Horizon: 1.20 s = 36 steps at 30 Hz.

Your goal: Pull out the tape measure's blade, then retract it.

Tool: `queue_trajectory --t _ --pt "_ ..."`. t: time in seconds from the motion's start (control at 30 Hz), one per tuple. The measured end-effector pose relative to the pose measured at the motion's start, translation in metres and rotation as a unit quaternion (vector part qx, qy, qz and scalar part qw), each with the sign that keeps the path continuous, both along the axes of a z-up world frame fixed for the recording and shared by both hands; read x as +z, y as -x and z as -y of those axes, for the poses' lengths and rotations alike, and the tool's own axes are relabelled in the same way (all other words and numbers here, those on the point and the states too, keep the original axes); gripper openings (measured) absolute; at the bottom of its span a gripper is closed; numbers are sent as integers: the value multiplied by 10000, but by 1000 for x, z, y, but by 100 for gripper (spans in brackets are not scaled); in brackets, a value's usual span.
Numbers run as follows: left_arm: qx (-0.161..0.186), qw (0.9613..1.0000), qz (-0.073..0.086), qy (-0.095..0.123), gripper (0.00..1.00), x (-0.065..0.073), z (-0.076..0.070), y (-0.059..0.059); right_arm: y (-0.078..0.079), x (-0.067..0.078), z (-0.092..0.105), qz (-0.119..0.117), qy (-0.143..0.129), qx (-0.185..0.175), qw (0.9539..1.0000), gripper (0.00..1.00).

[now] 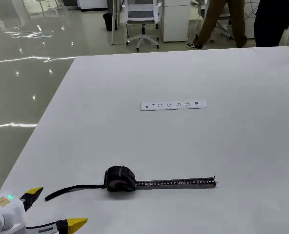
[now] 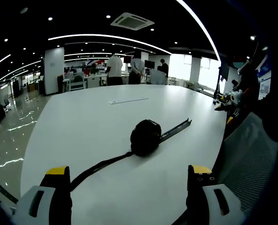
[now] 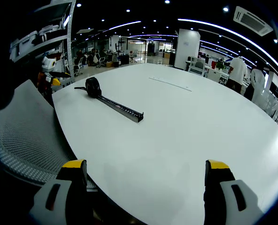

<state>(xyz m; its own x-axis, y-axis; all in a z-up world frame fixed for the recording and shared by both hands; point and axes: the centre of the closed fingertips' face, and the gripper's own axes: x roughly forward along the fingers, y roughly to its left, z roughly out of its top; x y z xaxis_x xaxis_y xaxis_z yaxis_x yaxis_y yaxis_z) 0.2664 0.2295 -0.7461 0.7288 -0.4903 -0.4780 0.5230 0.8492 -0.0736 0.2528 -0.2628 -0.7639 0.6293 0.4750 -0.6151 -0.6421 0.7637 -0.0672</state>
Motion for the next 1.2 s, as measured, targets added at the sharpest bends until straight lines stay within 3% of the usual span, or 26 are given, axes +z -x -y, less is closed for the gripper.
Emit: queue_trajectory --t 0.07,0.47,0.5,0.57,0.6,0.7,0.87,0.9,0.93,1.0,1.07,1.1,1.13,1.2 --pt "-91 9999 8 -131 100 -2 3 0 -1 2 -1 30 16 36 10000 100" --pt "-131 9999 92 -19 100 1 6 -20 -4 5 -7 -10 130 333 9994 100" --pt "-152 9999 76 -18 100 0 9 -21 -6 6 -8 -10 127 344 9993 100" --pt "-110 9996 -272 -13 100 -7 16 -21 -9 6 -9 -11 201 416 9989 100" --pt "-82 9995 -309 2 100 -7 20 -24 -10 7 -11 -15 207 446 9988 100" --pt "-122 9998 -149 59 100 4 40 -33 -18 10 -15 40 298 583 9978 100" --pt "62 9999 -113 107 100 9 71 -50 -31 11 -21 -44 584 959 9937 99" --pt "52 9999 -91 56 100 7 76 -53 -31 9 -21 -129 690 1077 9917 99" --pt "101 9997 -77 -189 100 2 78 -56 -32 7 -24 -207 735 1145 9905 99" --pt "119 9998 -128 -136 100 -1 88 -58 -36 7 -28 -252 723 1223 9895 98" --pt "-7 9993 -381 -61 100 -9 104 -54 -39 4 -32 -326 837 1387 9863 96" --pt "-120 9980 -590 -210 100 -16 108 -50 -41 4 -36 -343 849 1466 9849 96" --pt "-131 9976 -618 -286 100 -17 109 -50 -42 3 -39 -365 847 1512 9842 95" --pt "138 9991 -383 -131 100 -7 112 -64 -47 1 -44 -391 904 1653 9813 95"
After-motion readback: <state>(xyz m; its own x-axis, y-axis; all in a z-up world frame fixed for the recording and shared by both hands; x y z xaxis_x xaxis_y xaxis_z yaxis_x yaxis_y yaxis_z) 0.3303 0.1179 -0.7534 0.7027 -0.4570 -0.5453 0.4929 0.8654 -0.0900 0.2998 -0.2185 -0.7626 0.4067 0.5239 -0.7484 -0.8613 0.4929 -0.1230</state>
